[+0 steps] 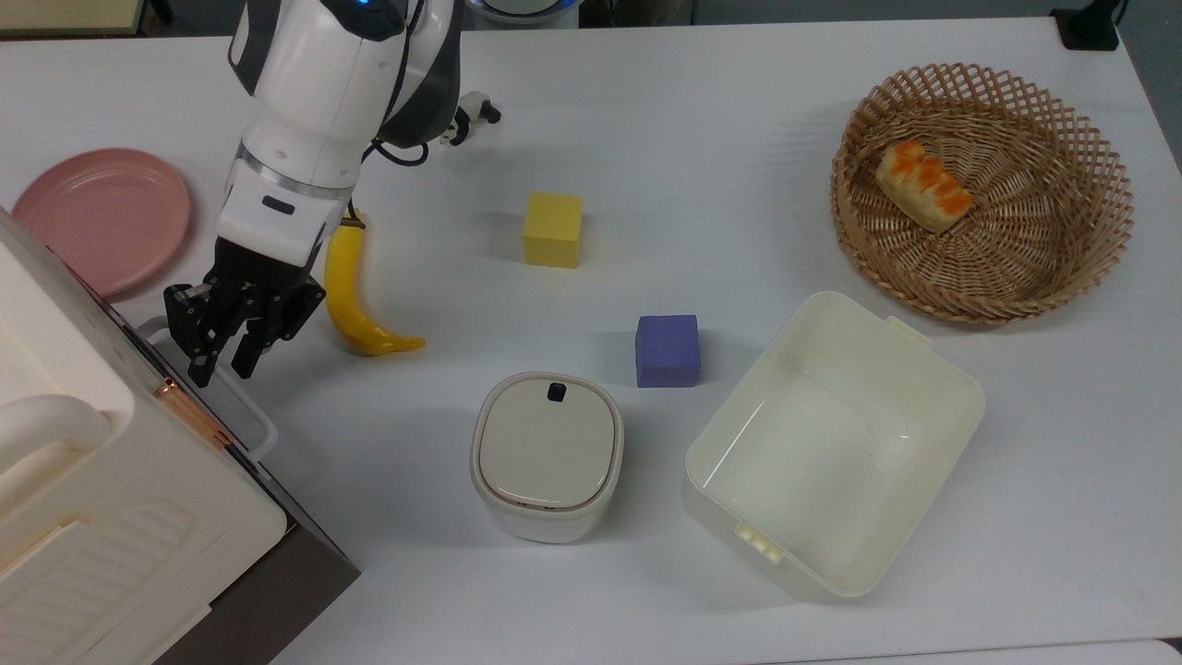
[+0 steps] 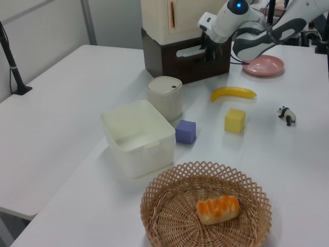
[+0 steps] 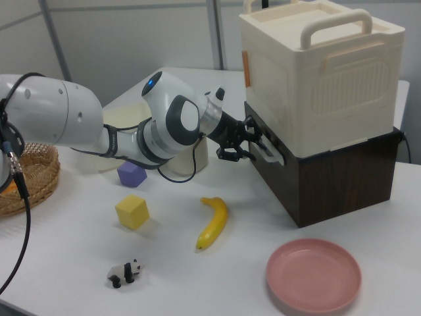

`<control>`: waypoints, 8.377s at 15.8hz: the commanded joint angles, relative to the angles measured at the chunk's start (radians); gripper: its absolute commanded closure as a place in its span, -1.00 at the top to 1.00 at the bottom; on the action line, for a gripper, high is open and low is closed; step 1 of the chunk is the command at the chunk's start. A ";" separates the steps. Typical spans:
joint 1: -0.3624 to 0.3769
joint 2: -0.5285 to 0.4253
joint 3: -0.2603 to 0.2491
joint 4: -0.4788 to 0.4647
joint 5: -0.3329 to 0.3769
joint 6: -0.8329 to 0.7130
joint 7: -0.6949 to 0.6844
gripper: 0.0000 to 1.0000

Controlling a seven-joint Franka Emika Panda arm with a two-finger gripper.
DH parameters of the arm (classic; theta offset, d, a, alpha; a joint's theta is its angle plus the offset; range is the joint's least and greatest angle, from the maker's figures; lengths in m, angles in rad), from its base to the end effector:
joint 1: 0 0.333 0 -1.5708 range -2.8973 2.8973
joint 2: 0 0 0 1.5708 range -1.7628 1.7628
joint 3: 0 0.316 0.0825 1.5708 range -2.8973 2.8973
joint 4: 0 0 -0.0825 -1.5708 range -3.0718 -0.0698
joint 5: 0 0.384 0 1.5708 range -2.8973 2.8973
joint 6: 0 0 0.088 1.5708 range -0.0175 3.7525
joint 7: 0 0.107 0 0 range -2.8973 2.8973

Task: Open the drawer
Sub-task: 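Align the gripper with the drawer handle and close on it, then pull the drawer handle outward, sliding the drawer open, then open the gripper and withdraw it away from the drawer handle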

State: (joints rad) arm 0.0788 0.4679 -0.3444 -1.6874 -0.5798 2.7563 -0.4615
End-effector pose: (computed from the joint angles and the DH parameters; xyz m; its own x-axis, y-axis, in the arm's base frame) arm 0.6986 -0.1297 0.4033 0.7047 0.7057 0.0741 0.4737 -0.5456 0.6913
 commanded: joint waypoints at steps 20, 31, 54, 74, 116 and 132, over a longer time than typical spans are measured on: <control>0.015 -0.086 -0.004 -0.037 -0.043 0.011 0.030 -0.60; 0.042 -0.146 0.001 -0.114 -0.055 0.008 0.027 -0.62; 0.004 0.014 -0.005 0.043 -0.075 0.016 0.077 0.02; 0.006 -0.032 -0.005 -0.018 -0.137 0.019 0.080 -0.79; 0.104 -0.390 0.042 -0.425 -0.138 -0.046 0.118 -0.82; 0.104 -0.397 0.073 -0.416 -0.138 -0.083 0.251 0.43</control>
State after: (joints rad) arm 0.1737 0.1074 -0.2743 -2.0829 -0.6945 2.7133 -0.2452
